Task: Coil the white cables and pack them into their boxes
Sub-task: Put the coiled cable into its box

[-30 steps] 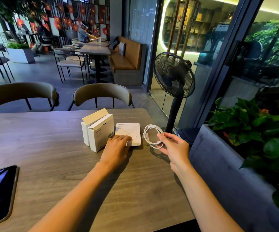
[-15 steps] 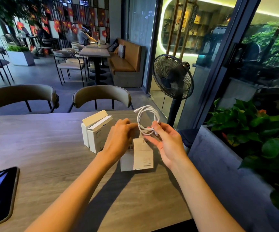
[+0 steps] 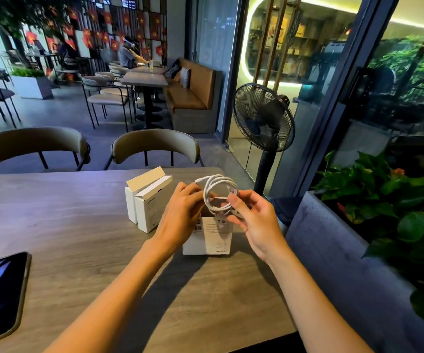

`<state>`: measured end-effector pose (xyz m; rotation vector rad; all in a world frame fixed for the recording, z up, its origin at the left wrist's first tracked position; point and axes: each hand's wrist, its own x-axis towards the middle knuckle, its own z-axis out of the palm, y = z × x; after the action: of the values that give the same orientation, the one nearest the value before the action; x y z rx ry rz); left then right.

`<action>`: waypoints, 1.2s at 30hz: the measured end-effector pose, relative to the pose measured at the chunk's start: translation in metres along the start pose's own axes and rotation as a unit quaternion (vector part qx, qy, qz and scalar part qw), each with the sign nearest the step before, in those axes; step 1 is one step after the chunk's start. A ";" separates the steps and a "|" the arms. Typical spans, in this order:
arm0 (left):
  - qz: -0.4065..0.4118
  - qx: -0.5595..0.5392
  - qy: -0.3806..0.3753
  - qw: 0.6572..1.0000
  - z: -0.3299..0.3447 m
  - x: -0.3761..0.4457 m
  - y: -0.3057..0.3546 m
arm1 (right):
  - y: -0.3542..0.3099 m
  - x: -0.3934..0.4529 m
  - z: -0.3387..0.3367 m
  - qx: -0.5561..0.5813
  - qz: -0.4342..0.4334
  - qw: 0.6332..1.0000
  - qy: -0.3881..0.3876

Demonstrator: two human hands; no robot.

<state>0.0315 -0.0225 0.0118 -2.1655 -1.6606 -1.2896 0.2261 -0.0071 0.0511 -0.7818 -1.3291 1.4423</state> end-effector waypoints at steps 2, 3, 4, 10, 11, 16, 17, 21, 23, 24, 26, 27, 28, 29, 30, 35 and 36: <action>-0.004 -0.016 -0.012 1.000 0.005 -0.006 0.000 | -0.002 0.001 -0.005 0.043 0.017 0.999 -0.015; -0.015 -0.036 -0.012 0.999 0.006 -0.009 0.002 | -0.002 0.002 -0.008 0.061 0.023 0.998 -0.021; -0.028 -0.061 -0.007 0.998 0.007 -0.012 0.004 | -0.002 0.003 -0.010 0.075 0.028 0.997 -0.024; -0.080 -0.121 -0.014 0.989 0.006 -0.014 0.007 | -0.006 0.007 -0.026 -0.066 -0.009 0.998 -0.008; -0.088 -0.119 -0.023 0.989 0.007 -0.014 0.006 | -0.007 0.008 -0.028 -0.098 -0.021 0.995 -0.011; -0.108 -0.142 -0.045 0.983 0.006 -0.013 0.005 | -0.018 0.011 -0.036 -0.178 -0.069 0.981 -0.025; -0.105 -0.152 -0.044 0.982 0.005 -0.012 0.005 | -0.020 0.012 -0.037 -0.178 -0.069 0.981 -0.027; -0.122 -0.184 -0.036 0.975 0.007 -0.013 0.005 | -0.025 0.015 -0.045 -0.182 -0.066 0.981 -0.023; -0.117 -0.197 -0.023 0.973 0.008 -0.014 0.004 | -0.023 0.014 -0.045 -0.173 -0.063 0.983 -0.007; -0.108 -0.204 -0.020 0.973 0.009 -0.015 0.004 | -0.022 0.014 -0.045 -0.163 -0.058 0.985 0.003; -0.097 -0.214 -0.017 0.972 0.009 -0.017 0.005 | -0.017 0.014 -0.044 -0.134 -0.042 0.990 0.024; -0.097 -0.218 -0.016 0.971 0.008 -0.018 0.006 | -0.015 0.014 -0.044 -0.115 -0.032 0.992 0.034; -0.100 -0.220 -0.013 0.970 0.007 -0.019 0.007 | -0.012 0.015 -0.043 -0.093 -0.023 0.994 0.045; -0.104 -0.217 -0.007 0.971 0.006 -0.019 0.009 | -0.011 0.016 -0.042 -0.069 -0.013 0.996 0.056; -0.112 -0.209 0.002 0.971 0.004 -0.019 0.012 | -0.009 0.017 -0.040 -0.044 -0.002 0.997 0.068; -0.144 -0.172 0.096 0.970 -0.007 -0.001 0.029 | -0.013 0.025 -0.030 0.037 0.025 0.992 0.118; -0.133 -0.156 0.111 0.972 -0.010 0.002 0.031 | -0.015 0.025 -0.028 0.035 0.018 0.992 0.120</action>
<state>0.0527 -0.0386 0.0310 -1.8979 -1.7997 -1.9061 0.2480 0.0249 0.0639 -0.9066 -1.0813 1.3682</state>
